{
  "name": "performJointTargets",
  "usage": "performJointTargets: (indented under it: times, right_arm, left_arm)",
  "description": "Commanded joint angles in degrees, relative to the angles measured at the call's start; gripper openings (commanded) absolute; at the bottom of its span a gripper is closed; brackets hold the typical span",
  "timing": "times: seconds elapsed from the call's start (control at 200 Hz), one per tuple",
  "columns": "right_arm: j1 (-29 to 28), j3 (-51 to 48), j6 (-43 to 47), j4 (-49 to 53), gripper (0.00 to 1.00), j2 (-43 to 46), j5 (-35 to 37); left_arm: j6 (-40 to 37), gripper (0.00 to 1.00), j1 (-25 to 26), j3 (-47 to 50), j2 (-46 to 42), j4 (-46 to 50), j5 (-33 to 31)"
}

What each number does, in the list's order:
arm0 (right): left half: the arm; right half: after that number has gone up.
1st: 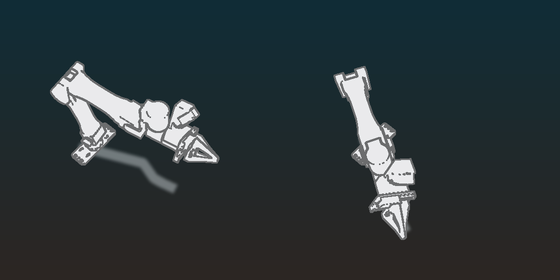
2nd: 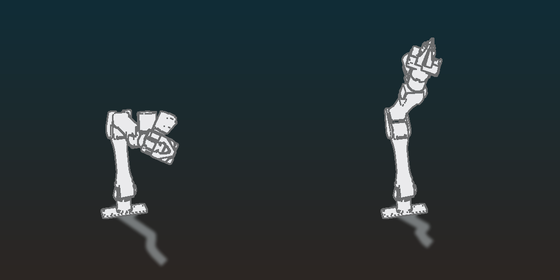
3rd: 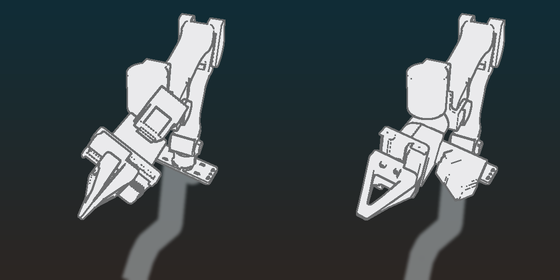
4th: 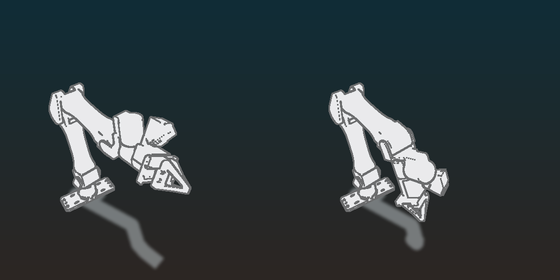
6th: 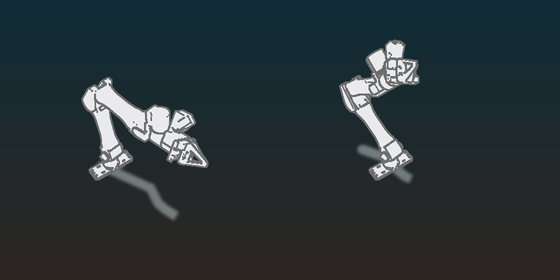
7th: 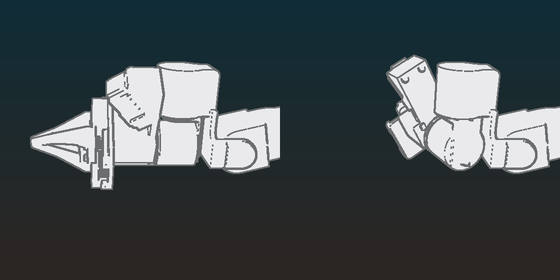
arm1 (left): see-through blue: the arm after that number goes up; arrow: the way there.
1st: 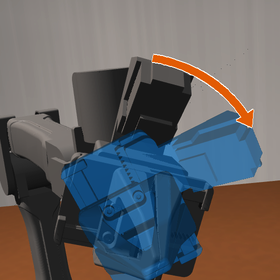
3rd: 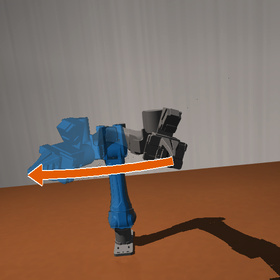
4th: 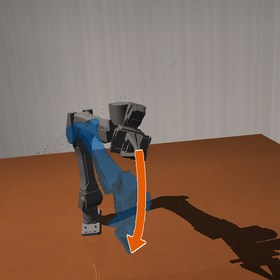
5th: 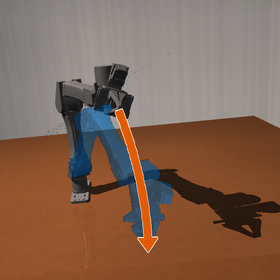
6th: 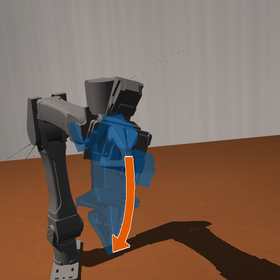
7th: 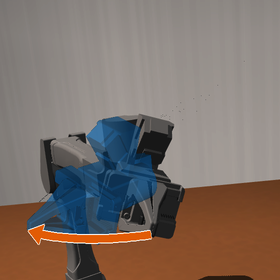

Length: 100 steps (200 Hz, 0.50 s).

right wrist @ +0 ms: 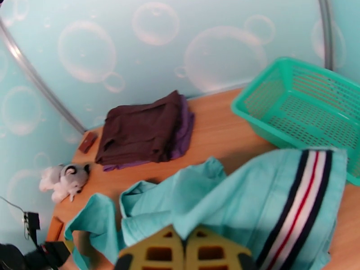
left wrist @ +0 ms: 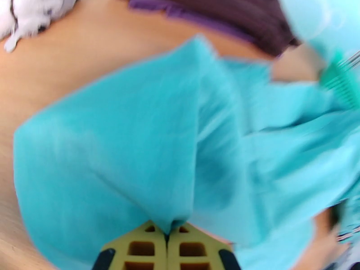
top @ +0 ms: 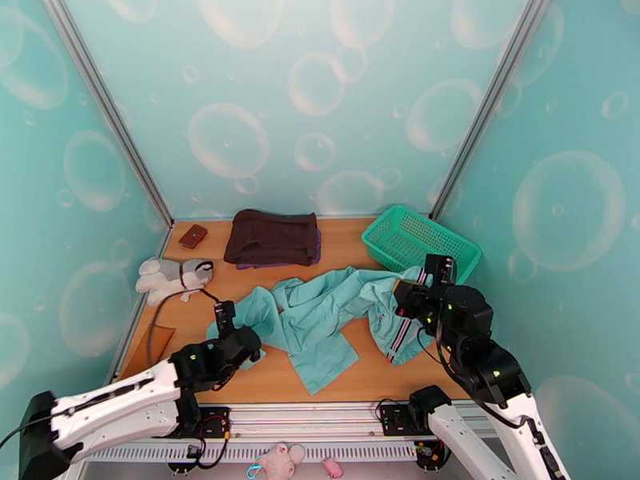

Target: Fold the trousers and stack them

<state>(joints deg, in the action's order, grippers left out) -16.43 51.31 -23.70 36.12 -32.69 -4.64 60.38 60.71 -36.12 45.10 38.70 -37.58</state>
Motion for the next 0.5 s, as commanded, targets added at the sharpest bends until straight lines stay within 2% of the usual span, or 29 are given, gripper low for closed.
performJointTargets:
  times: [0.0, 0.115, 0.175, 0.235, 0.3, 0.37, 0.495]
  right_arm:
    - [-0.53, 1.58, 0.89, -5.36, 0.00, 2.88, -8.17]
    - [-0.58, 5.35, 0.39, -4.37, 0.00, 4.48, -5.47]
    - [-0.54, 8.92, -0.75, -1.25, 0.00, 3.73, 3.08]
    - [-0.54, 13.39, -1.24, 3.59, 0.00, 0.84, 13.07]
    - [-0.54, 18.21, -1.86, 8.37, 0.00, -2.84, 22.96]
    - [-0.49, 21.29, -1.47, 10.75, 0.00, -5.80, 30.37]
    - [-0.37, 23.77, -0.41, 13.64, 0.00, -9.05, 40.49]
  left_arm:
    - [-6.56, 0.00, 0.34, -6.77, -6.80, 6.43, -3.97]
    - [-12.69, 0.00, 0.18, -12.58, -12.46, 4.40, -5.68]
    - [-14.19, 0.00, -0.13, -15.64, -13.21, 5.13, -8.94]
    - [-13.97, 0.00, -0.56, -18.02, -12.75, 7.64, -14.81]
    - [-11.96, 0.00, -1.12, -20.43, -12.48, 11.10, -21.53]
    - [-9.95, 0.00, -1.62, -22.36, -12.58, 15.08, -27.81]
    - [2.14, 0.00, -3.01, -25.37, -12.59, 29.94, -35.95]
